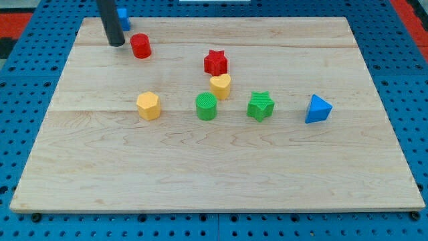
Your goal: Place the red circle towards the top of the red star
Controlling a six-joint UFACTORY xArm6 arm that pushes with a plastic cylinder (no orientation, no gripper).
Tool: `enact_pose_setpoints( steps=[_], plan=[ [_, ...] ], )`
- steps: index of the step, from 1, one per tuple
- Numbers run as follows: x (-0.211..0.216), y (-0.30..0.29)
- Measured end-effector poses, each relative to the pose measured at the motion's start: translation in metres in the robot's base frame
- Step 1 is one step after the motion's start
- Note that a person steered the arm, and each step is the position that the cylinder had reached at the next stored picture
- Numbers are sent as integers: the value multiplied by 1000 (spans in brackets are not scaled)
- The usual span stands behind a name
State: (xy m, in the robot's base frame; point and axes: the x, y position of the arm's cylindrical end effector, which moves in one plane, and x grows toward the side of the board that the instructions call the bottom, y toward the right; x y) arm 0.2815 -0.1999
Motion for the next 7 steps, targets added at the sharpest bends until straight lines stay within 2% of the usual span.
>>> enact_pose_setpoints(
  steps=[4, 6, 7],
  plan=[
    [-1, 92],
    [27, 89],
    [24, 99]
  ],
)
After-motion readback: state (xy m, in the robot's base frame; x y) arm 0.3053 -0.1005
